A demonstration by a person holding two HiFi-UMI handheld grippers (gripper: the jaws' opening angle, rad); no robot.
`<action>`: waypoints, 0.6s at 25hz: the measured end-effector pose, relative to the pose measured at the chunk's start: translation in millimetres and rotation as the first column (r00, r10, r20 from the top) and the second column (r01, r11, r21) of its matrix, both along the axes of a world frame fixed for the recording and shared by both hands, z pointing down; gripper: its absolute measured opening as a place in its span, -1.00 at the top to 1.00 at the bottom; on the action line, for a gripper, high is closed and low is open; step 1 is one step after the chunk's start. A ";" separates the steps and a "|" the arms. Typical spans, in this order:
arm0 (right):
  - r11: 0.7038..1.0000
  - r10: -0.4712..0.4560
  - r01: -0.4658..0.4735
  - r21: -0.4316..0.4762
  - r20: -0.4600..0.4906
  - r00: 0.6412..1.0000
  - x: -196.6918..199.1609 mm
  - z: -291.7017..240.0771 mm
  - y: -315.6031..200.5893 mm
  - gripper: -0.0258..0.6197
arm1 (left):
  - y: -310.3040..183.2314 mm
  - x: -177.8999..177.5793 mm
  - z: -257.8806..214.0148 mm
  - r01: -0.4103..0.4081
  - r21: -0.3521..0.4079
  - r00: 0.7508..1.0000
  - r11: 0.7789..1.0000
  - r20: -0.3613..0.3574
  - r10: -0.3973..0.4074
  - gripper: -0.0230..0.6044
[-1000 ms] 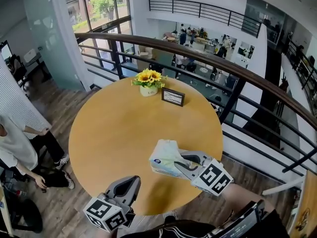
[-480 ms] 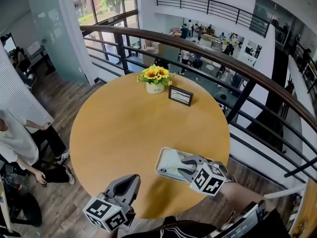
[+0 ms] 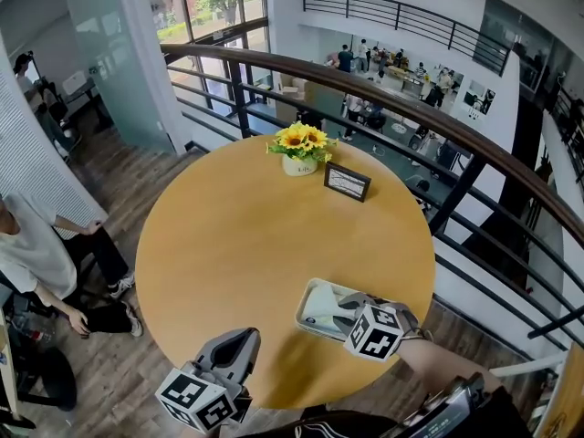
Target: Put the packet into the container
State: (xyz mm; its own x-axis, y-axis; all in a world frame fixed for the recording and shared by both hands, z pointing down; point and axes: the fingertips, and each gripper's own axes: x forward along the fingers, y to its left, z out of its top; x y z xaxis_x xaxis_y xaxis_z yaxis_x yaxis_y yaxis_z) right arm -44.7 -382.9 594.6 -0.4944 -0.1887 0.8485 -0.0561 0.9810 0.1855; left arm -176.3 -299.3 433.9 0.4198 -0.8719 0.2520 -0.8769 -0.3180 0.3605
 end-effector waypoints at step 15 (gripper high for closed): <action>0.993 -0.051 0.027 -0.111 -0.225 0.973 -1.0 22.5 2.8 0.63 | 7.3 -4.6 14.1 0.042 -0.003 0.998 0.999 -0.040 -0.042 0.91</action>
State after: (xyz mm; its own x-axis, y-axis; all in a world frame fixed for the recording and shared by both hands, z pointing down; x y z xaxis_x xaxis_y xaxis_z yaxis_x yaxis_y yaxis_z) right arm -45.7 -380.1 617.1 -0.2916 -0.0758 0.9535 0.0141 0.9964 0.0835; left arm -180.9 -292.1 448.0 0.3930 -0.8883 0.2378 -0.8742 -0.2807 0.3961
